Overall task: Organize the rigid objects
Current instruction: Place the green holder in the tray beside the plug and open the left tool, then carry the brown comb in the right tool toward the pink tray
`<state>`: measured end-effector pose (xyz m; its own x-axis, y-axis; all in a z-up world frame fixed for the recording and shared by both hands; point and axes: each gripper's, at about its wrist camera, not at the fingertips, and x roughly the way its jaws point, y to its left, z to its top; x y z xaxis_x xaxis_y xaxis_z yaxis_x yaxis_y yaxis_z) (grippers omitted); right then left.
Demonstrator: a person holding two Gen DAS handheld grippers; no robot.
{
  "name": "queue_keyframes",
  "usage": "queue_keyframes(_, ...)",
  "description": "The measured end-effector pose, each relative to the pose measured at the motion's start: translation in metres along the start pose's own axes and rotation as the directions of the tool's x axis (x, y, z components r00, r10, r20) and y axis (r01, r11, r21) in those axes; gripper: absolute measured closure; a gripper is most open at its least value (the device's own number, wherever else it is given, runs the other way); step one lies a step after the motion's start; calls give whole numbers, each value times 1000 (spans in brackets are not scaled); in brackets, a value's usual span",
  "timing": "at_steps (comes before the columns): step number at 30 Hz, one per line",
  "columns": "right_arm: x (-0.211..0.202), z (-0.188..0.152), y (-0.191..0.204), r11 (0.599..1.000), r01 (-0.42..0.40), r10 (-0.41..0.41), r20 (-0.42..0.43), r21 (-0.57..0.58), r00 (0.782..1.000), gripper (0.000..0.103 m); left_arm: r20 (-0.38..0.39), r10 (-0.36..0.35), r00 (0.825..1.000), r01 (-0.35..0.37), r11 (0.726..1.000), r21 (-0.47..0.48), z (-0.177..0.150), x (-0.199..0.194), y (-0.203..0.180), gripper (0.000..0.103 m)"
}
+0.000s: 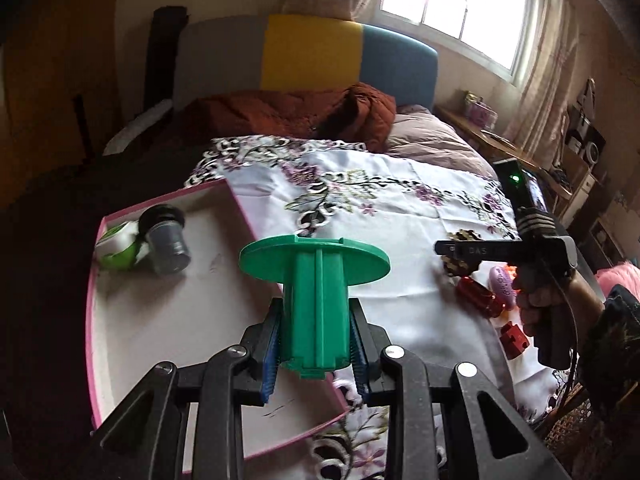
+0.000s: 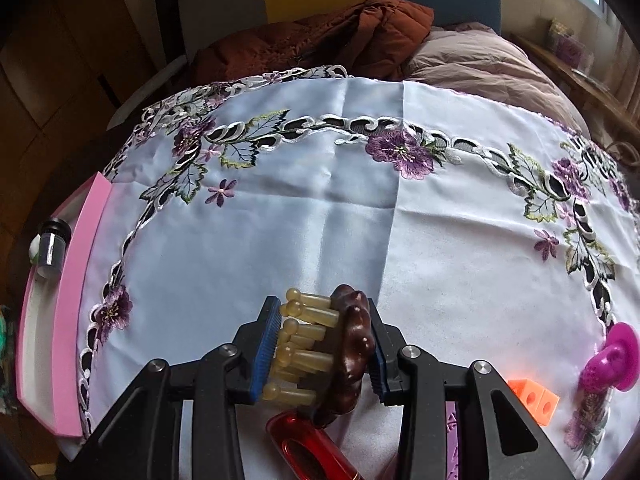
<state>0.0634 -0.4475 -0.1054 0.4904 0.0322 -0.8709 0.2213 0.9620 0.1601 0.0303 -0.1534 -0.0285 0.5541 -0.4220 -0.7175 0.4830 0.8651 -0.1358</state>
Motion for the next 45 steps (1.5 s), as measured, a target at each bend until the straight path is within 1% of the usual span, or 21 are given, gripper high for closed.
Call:
queue_keyframes(4,-1,0,0,1000,6,-6,3,-4,1000,63,-3,28,1000,-28,998,-57,-4,-5,27,74)
queue_keyframes(6,-1,0,0,1000,7,-7,4,-5,1000,63,-9,44,999,-44,994,-104,-7,-7,48,74)
queue_keyframes(10,-1,0,2,1000,16,-15,6,-17,1000,63,-32,94,995,-98,975,-197,-12,-6,94,74)
queue_keyframes(12,-1,1,3,1000,20,-20,6,-23,1000,63,-56,84,995,-96,964,-249,-13,0,117,74)
queue_keyframes(13,-1,1,3,999,21,-21,5,-25,1000,63,-61,92,994,-105,958,-268,-13,3,127,74)
queue_keyframes(16,0,1,3,999,24,-24,4,-27,1000,63,-94,101,990,-124,951,-283,-9,17,145,74)
queue_keyframes(22,0,2,4,999,26,-26,3,-34,1000,63,-139,127,982,-160,951,-264,-1,44,157,74)
queue_keyframes(25,0,1,4,999,25,-25,3,-34,1000,63,-171,156,973,-196,947,-256,0,58,162,73)
queue_keyframes(28,0,1,4,999,27,-27,3,-39,1000,63,-179,183,967,-225,941,-253,-1,66,168,72)
queue_keyframes(29,0,1,4,999,29,-28,3,-41,1000,63,-177,179,968,-221,941,-258,-2,66,169,72)
queue_keyframes(35,1,1,5,998,33,-33,4,-46,999,63,-152,214,965,-244,945,-218,-8,52,161,71)
queue_keyframes(39,1,1,5,998,35,-34,4,-47,999,63,-128,207,970,-233,942,-240,-10,35,159,70)
queue_keyframes(45,0,1,8,997,46,-46,6,-63,999,63,-105,238,966,-257,930,-262,-21,9,151,70)
